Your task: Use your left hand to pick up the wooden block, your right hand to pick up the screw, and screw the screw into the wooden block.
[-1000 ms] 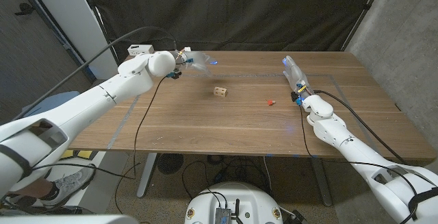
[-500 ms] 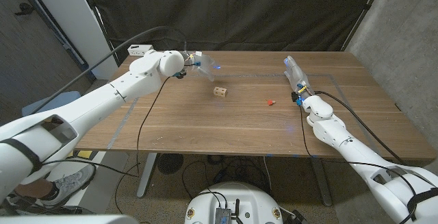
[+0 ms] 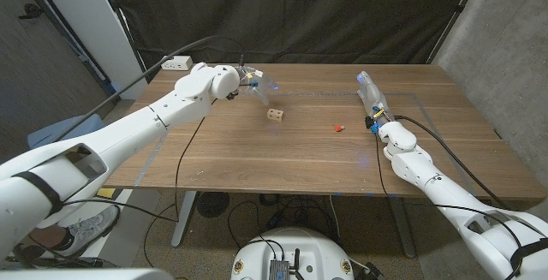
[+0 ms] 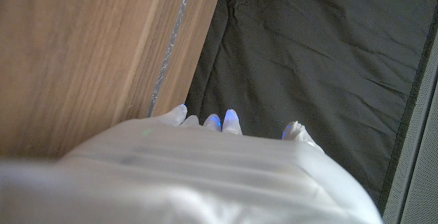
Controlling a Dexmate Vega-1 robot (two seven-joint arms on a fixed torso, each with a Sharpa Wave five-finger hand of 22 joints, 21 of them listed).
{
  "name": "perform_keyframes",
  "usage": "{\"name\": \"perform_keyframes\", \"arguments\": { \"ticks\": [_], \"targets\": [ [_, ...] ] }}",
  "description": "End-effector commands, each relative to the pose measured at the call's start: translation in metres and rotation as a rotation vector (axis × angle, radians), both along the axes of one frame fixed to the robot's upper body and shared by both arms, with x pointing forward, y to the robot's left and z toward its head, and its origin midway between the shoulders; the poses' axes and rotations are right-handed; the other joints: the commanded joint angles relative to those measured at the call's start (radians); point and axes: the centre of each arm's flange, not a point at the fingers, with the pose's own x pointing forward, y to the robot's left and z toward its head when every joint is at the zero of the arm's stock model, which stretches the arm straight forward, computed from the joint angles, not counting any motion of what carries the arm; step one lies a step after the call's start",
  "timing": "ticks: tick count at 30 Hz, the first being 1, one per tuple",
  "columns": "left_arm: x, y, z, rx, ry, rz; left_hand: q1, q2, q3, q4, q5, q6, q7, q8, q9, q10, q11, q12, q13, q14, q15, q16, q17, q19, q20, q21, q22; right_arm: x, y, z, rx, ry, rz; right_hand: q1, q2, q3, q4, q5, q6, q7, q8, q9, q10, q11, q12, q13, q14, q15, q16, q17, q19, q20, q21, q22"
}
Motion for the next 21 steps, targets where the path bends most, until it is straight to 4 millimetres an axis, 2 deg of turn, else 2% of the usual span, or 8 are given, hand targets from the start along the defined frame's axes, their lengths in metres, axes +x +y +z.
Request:
{"name": "perform_keyframes", "arguments": {
  "ticks": [1,21],
  "targets": [
    [0.001,-0.013,-0.012,0.066,-0.018,0.009,0.024,-0.004,-0.003,0.001,-0.004,0.002,-0.007,-0.001,0.006,0.014,0.000,0.003,0.006,0.010,-0.002,0.008,0.002,-0.021,0.011,0.005,0.005,-0.005,-0.002,-0.004,0.008,-0.004,-0.010,0.005,-0.001,0.006,-0.002,0.006,-0.011,-0.003,0.005,0.002,-0.002,-0.007,0.003,0.004,-0.011,-0.007,0.002,0.001,0.004,-0.001,0.006,0.005],
    [0.019,-0.022,-0.033,0.101,-0.024,0.026,0.050,-0.005,-0.009,0.006,-0.003,0.014,-0.005,0.000,0.007,0.024,0.000,0.006,0.013,0.023,-0.005,0.008,0.003,-0.019,0.017,0.005,0.005,-0.006,-0.003,-0.007,0.010,-0.013,-0.005,0.001,-0.005,0.006,-0.002,0.006,-0.009,-0.003,0.006,0.002,0.000,-0.015,0.003,0.004,-0.011,-0.010,0.002,0.002,0.008,-0.004,0.007,0.005]
  ]
}}
